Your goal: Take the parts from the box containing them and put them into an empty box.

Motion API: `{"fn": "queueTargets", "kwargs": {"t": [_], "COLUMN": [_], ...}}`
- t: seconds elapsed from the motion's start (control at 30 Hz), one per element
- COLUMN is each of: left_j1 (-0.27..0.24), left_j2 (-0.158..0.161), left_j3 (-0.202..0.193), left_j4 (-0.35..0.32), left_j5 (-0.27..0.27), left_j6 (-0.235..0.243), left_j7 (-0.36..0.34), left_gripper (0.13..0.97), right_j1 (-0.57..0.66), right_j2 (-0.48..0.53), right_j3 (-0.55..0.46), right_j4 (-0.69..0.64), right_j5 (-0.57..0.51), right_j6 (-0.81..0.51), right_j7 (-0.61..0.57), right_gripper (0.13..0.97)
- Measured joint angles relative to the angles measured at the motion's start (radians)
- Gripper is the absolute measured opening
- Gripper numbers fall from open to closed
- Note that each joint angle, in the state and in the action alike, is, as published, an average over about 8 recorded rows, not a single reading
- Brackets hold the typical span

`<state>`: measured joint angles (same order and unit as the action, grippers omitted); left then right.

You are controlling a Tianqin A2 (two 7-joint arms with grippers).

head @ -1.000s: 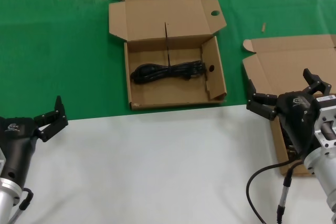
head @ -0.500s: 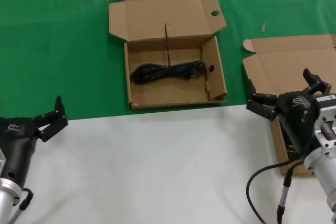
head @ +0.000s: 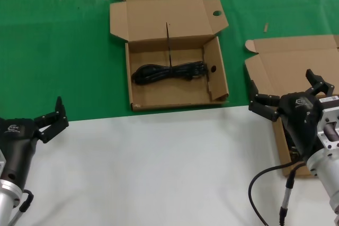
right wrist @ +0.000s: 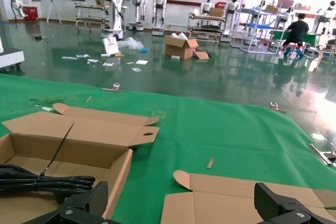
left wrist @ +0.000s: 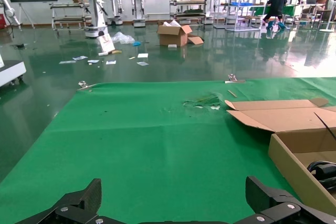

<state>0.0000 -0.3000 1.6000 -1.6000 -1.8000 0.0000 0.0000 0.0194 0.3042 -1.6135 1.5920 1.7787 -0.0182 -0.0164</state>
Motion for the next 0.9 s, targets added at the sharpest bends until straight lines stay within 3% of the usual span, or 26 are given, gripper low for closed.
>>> {"fn": "queueTargets", "kwargs": {"t": [0.9], "left_j1": [0.000], "left_j2": [0.000], "left_j3": [0.000], "left_j4": [0.000], "left_j5": [0.000], "left_j6": [0.000], "left_j7": [0.000], "left_gripper": [0.966], "right_j1": [0.000], "right_j2": [0.000], "right_j3": [0.000], "right_j4": [0.000], "right_j5": [0.000], "right_j6": [0.000], "right_j7": [0.000], "right_gripper": [0.966]}}
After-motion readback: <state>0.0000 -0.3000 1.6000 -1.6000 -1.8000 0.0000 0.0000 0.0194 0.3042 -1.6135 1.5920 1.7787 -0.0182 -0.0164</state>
